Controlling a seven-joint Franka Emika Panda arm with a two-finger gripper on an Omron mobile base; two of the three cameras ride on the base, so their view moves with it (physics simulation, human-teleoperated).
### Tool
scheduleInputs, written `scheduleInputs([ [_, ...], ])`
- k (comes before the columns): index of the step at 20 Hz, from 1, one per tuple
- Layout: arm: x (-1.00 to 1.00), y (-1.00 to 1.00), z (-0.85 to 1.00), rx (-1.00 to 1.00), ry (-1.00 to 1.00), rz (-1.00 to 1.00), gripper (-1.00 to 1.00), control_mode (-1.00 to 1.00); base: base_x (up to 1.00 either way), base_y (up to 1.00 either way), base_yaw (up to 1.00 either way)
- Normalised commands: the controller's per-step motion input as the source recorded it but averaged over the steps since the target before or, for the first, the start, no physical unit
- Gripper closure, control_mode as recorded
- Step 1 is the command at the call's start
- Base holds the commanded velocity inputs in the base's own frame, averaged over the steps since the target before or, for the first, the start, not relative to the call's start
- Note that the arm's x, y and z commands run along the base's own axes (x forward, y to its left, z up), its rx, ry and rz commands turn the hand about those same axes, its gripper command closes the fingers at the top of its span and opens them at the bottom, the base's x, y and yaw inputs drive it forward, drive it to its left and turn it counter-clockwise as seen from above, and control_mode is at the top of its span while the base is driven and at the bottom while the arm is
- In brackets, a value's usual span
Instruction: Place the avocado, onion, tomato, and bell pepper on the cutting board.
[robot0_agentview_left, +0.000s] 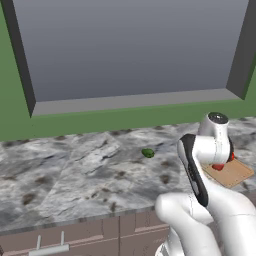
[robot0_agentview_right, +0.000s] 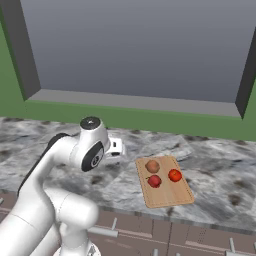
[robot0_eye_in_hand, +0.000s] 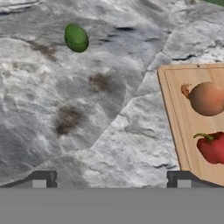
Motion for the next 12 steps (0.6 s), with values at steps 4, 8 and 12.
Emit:
scheduleInputs([
  [4,0.41,0.55,0.09,0.0,0.0,0.07,-1.0,-1.0,0.0,0.0,0.0],
  [8,0.34,0.33,0.08,0.0,0.02,0.0,-1.0,-1.0,0.0,0.0,0.0],
  [12,0.21,0.11,0.02,0.01,0.14,-0.09,-1.0,-1.0,0.0,0.0,0.0],
])
